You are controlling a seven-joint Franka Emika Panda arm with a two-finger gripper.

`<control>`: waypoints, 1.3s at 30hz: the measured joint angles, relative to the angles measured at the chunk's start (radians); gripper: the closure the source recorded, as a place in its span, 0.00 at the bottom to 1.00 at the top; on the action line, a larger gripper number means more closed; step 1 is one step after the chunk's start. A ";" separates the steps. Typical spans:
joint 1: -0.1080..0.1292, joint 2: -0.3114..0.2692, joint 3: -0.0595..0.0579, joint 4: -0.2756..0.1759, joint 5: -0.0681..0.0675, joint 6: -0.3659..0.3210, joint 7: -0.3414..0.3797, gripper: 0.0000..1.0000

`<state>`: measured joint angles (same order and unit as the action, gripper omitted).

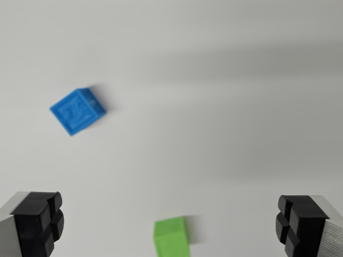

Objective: Stack cube

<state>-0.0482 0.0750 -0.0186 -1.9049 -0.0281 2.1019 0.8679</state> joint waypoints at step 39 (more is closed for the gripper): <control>0.000 -0.029 0.000 -0.093 0.000 0.050 -0.019 0.00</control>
<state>-0.0482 0.0456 -0.0186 -1.9984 -0.0279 2.1517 0.8486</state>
